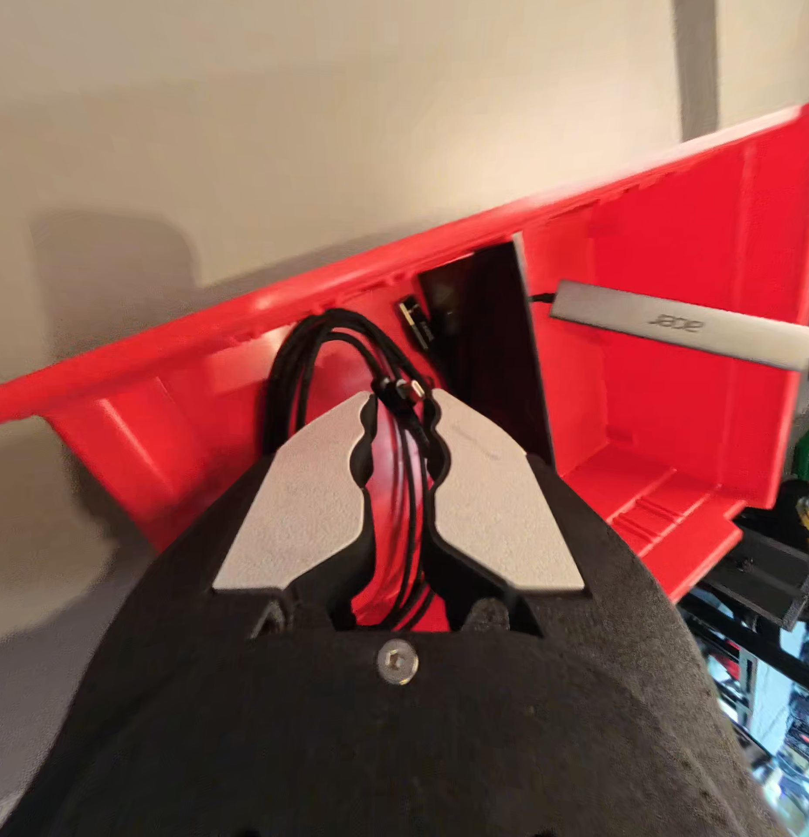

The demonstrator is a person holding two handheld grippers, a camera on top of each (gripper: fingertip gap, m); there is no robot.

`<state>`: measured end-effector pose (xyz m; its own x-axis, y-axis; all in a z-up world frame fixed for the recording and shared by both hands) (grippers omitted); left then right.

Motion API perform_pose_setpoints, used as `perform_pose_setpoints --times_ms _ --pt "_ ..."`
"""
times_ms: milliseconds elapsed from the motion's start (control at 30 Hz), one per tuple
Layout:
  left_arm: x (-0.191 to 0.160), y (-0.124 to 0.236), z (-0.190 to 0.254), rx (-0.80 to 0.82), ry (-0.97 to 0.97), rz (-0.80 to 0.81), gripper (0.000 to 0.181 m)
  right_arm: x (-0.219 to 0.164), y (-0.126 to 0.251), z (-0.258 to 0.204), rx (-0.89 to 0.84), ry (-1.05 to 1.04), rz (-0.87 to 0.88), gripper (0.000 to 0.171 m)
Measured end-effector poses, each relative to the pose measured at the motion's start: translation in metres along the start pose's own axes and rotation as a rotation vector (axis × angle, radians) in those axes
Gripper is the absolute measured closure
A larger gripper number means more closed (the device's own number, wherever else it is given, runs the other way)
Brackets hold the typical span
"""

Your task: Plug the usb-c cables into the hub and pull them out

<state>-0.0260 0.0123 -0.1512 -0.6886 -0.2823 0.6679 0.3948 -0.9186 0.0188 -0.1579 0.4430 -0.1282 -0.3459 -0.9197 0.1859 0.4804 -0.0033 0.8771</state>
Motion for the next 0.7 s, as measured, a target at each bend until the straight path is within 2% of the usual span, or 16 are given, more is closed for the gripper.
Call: perform_pose_setpoints --times_ms 67,133,367,567,700 --pt "-0.001 -0.003 0.000 -0.002 0.002 -0.026 0.166 -0.004 -0.019 -0.012 0.024 0.008 -0.056 0.144" --pt "-0.002 -0.004 0.000 -0.005 -0.004 -0.044 0.166 -0.005 -0.029 -0.015 0.048 -0.052 -0.042 0.140" --pt "-0.001 -0.002 0.000 -0.008 -0.004 -0.021 0.166 -0.013 -0.019 0.002 0.127 -0.390 0.162 0.128" --pt "-0.001 0.002 0.004 -0.022 -0.020 0.001 0.166 -0.022 -0.016 0.014 0.117 -0.574 0.243 0.123" --pt "-0.002 0.004 0.005 -0.029 -0.024 0.002 0.166 -0.021 -0.016 0.019 0.084 -0.653 0.230 0.120"
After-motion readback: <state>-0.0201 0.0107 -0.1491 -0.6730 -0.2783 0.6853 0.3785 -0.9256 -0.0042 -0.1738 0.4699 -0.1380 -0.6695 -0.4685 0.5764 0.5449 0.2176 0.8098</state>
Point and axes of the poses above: each gripper's, where its closed fingertips meet, y back along the fingers, x out of its top, z = x × y across the jaws, the point moved 7 cm from there along y, back along the fingers, and after that the axes turned 4 degrees about -z, right-handed, at the moved point
